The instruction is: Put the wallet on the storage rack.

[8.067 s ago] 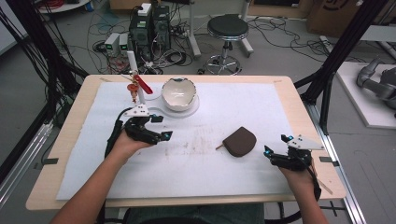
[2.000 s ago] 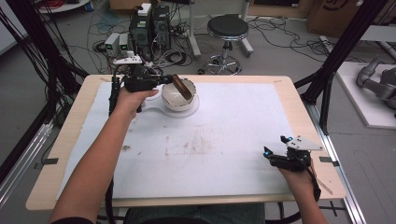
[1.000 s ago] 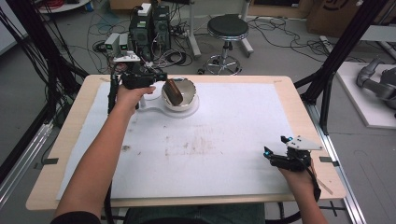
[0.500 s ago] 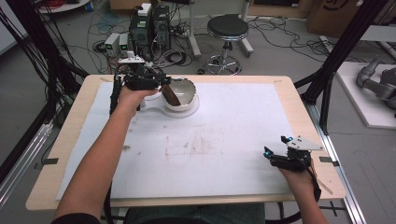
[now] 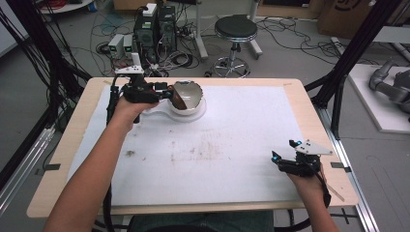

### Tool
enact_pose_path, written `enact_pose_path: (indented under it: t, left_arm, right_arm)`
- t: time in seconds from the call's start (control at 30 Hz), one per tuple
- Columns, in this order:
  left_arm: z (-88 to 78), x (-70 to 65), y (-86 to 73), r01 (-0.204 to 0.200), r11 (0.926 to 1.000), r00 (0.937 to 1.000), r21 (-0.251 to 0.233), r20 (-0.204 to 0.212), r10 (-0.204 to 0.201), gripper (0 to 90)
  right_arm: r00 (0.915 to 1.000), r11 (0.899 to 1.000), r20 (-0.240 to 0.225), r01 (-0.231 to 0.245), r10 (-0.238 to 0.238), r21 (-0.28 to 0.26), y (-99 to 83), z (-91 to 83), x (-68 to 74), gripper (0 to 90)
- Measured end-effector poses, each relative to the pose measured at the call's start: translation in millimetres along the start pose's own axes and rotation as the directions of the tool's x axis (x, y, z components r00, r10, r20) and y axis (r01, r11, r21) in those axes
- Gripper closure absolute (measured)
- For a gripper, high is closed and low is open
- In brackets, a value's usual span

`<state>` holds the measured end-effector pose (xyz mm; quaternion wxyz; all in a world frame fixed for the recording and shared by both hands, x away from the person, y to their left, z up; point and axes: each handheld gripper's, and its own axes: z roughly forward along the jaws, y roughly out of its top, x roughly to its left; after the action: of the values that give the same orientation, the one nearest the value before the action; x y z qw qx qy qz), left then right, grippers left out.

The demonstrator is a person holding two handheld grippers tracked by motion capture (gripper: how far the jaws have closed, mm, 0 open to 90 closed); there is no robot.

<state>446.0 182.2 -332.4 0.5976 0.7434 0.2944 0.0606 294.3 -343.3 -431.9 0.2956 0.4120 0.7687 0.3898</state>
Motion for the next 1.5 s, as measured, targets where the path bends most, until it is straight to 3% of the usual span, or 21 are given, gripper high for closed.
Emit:
enact_pose_path:
  t: [0.33,0.53,0.7,0.87,1.1,1.27,1.5]
  left_arm:
    - [-15.5,-18.9,-23.3,-0.051,0.998,0.9984,0.039,0.028,0.05,29.3]
    - [-26.5,-29.4,-39.5,-0.089,0.9948,0.996,0.049,-0.004,0.089,27.1]
    - [-33.7,-36.3,-56.7,-0.095,0.9943,0.9954,0.048,-0.007,0.096,27.1]
    - [-44.8,-37.6,-72.6,-0.079,0.9956,0.9963,0.05,-0.029,0.081,25.8]
    - [-60.7,-41.1,-90.0,-0.089,0.995,0.9936,0.045,-0.065,0.092,23.3]
    - [-62.1,-43.1,-106.2,-0.1,0.9929,0.9918,0.064,-0.073,0.105,22.2]
    - [-61.4,-38.0,-112.2,-0.102,0.9924,0.9907,0.068,-0.084,0.108,22.0]
  right_arm:
    - [0.9998,1.0,-0.018,0.006,-0.006,-0.004,5.2,7.4,2.4,20.6]
    - [0.9996,1.0,-0.027,0.004,-0.004,-0.008,6.9,12.4,0.6,20.6]
    - [0.9993,1.0,-0.037,0.003,-0.003,-0.006,8.4,16.3,1.5,20.6]
    - [0.9991,1.0,-0.042,0.001,-0.001,-0.007,10.7,19.3,2.7,20.6]
    - [0.999,1.0,-0.044,0.002,-0.003,-0.012,12.7,20.9,3.3,20.6]
    - [0.9987,1.0,-0.05,0.011,-0.011,-0.014,14.2,22.7,3.5,20.6]
    - [0.9986,1.0,-0.05,0.013,-0.013,-0.009,14.2,24.4,3.9,20.6]
